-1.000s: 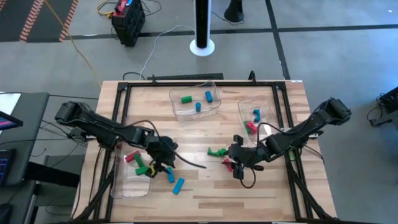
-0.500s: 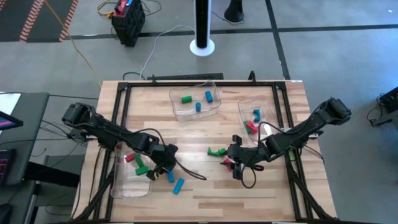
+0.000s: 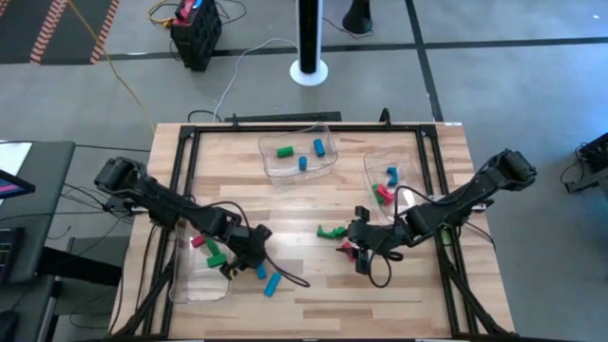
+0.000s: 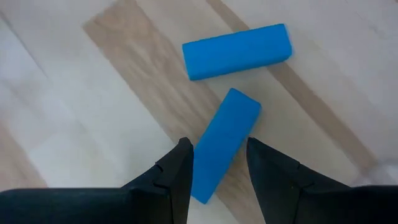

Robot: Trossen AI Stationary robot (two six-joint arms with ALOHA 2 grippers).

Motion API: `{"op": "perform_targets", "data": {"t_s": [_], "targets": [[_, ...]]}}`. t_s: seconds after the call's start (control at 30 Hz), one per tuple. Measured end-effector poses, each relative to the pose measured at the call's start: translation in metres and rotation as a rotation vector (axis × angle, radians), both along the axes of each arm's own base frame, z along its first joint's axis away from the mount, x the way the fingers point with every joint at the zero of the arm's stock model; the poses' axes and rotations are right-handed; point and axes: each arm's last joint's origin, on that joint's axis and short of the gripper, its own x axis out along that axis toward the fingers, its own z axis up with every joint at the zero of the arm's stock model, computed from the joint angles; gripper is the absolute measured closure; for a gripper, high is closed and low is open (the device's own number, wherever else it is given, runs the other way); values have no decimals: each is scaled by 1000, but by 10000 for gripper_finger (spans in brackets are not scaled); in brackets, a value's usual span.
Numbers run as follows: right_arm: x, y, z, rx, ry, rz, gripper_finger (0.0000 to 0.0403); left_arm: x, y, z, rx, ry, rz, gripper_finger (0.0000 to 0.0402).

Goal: Sort blocks by size
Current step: Put the left blue rectangle block into the left transparent bin

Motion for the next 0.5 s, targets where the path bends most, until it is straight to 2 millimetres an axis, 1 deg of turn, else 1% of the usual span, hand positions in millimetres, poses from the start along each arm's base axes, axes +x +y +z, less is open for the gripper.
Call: {"op": "perform_targets", "data": {"t_s": [0.13, 0.2, 0.5], "targets": [[0, 0, 0, 2, -2, 0, 195, 0, -3, 0, 69, -45, -4, 259], [0, 0, 0, 2, -4, 0, 195, -1, -4, 0, 76, -44, -17, 259], [0, 0, 1, 6, -7, -2, 195, 6, -8, -22, 78, 27, -42, 259]]}}
